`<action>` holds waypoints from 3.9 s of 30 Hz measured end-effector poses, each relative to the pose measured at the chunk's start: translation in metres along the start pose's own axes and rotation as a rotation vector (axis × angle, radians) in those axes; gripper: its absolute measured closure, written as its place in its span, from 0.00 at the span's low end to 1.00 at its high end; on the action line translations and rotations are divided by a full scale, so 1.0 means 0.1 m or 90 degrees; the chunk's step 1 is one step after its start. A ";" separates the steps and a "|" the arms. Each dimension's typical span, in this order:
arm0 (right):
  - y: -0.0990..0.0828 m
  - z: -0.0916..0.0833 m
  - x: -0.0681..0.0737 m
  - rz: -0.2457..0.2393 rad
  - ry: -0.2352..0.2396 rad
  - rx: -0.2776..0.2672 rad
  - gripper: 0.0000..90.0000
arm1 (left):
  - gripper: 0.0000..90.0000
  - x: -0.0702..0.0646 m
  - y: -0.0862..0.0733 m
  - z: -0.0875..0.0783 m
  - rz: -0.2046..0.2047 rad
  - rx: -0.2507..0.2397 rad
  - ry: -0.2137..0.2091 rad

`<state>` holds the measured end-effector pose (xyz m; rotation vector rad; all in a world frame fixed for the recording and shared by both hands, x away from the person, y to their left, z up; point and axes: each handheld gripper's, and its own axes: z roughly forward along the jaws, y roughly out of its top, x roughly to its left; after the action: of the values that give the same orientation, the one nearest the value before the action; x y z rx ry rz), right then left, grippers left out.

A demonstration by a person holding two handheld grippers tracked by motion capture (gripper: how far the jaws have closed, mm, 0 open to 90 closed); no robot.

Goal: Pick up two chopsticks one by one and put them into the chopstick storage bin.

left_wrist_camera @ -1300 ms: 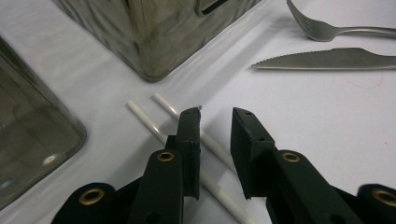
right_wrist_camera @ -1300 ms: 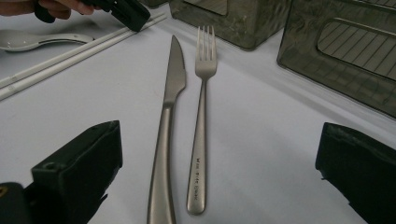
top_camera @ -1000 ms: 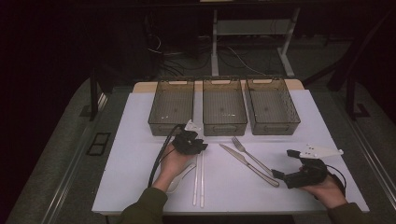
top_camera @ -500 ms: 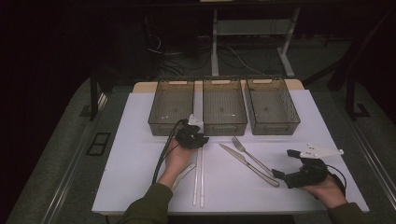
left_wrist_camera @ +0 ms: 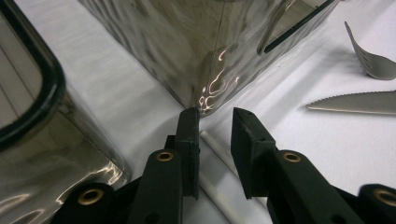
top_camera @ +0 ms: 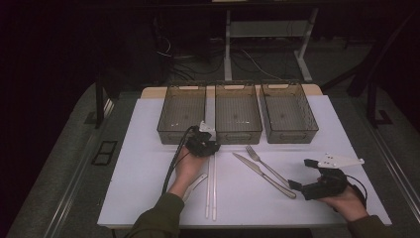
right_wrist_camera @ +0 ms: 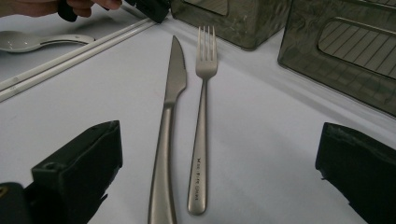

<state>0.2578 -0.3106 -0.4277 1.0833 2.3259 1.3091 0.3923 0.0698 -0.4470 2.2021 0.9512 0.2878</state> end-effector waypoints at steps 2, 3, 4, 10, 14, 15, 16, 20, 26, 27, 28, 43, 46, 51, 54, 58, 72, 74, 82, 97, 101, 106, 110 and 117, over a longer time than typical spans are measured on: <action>0.00 0.00 0.00 -0.001 0.001 0.000 0.01 | 0.81 0.00 0.00 0.00 0.001 0.002 -0.003; 0.00 0.00 0.00 -0.001 0.001 -0.001 0.01 | 0.82 0.00 0.00 0.00 0.004 0.003 -0.004; 0.00 0.00 0.00 -0.001 0.001 -0.001 0.01 | 0.83 0.00 0.00 0.00 0.004 0.003 -0.004; 0.00 0.00 0.00 0.000 0.002 -0.001 0.01 | 0.86 -0.06 0.01 0.01 0.013 0.003 -0.017; 0.00 0.00 0.00 0.002 0.001 -0.002 0.01 | 0.86 -0.10 0.03 0.03 0.023 0.007 -0.022; 0.00 0.00 0.00 0.001 0.001 -0.002 0.01 | 0.86 -0.12 0.03 0.04 0.027 0.006 -0.030; 0.00 0.00 0.00 0.001 0.001 -0.002 0.01 | 0.87 -0.12 0.03 0.04 0.027 0.006 -0.030; 0.00 0.00 0.00 0.001 0.001 -0.001 0.01 | 0.87 -0.18 0.06 0.07 0.031 0.005 -0.038; 0.00 0.00 0.00 0.001 0.000 -0.003 0.01 | 0.88 -0.26 0.10 0.12 0.048 0.006 -0.047; 0.00 0.00 -0.01 0.000 0.001 -0.003 0.01 | 0.88 -0.28 0.11 0.13 0.049 0.006 -0.048; 0.00 0.00 -0.01 0.000 0.001 -0.003 0.01 | 0.88 -0.29 0.12 0.14 0.049 0.004 -0.051; 0.00 -0.01 -0.01 0.002 0.001 -0.004 0.01 | 0.80 -0.31 0.15 -0.04 0.045 -0.017 -0.051; 0.00 -0.01 -0.01 0.002 0.000 -0.004 0.01 | 0.79 -0.27 0.12 -0.15 0.038 -0.019 -0.031; 0.00 -0.01 0.00 -0.002 0.001 -0.003 0.01 | 0.77 -0.16 0.04 -0.21 0.030 -0.006 0.009; 0.00 -0.01 0.00 -0.001 0.001 -0.003 0.01 | 0.77 -0.13 0.01 -0.19 0.022 0.003 0.023; 0.00 -0.01 0.00 0.000 0.000 -0.003 0.01 | 0.75 -0.12 0.01 -0.18 0.020 0.011 0.034; 0.00 -0.01 0.00 0.000 0.001 -0.003 0.01 | 0.86 -0.02 -0.04 -0.09 -0.015 0.028 0.033; 0.00 -0.01 0.00 0.000 0.002 -0.002 0.01 | 0.87 -0.01 -0.04 -0.09 -0.017 0.028 0.029; 0.00 -0.01 0.00 -0.002 0.002 -0.003 0.01 | 0.89 -0.07 -0.01 -0.05 -0.012 0.021 0.017; 0.00 -0.01 0.00 0.000 0.002 -0.003 0.01 | 0.91 -0.26 0.07 0.06 0.018 0.016 -0.020; 0.00 -0.01 0.00 -0.001 0.003 -0.002 0.01 | 0.91 -0.27 0.07 0.07 0.016 0.014 -0.023; 0.00 -0.01 0.00 0.002 0.001 -0.003 0.01 | 0.84 -0.27 0.09 -0.05 0.012 0.000 -0.018; 0.00 -0.01 0.00 0.001 0.001 -0.003 0.01 | 0.80 -0.29 0.05 -0.24 0.019 -0.011 -0.029; 0.00 -0.01 0.00 -0.002 0.001 -0.003 0.01 | 0.79 -0.37 -0.13 -0.48 0.015 -0.012 -0.055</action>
<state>0.2570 -0.3109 -0.4268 1.0774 2.3233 1.3140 0.3382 0.0747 -0.4186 2.1917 0.8739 0.2100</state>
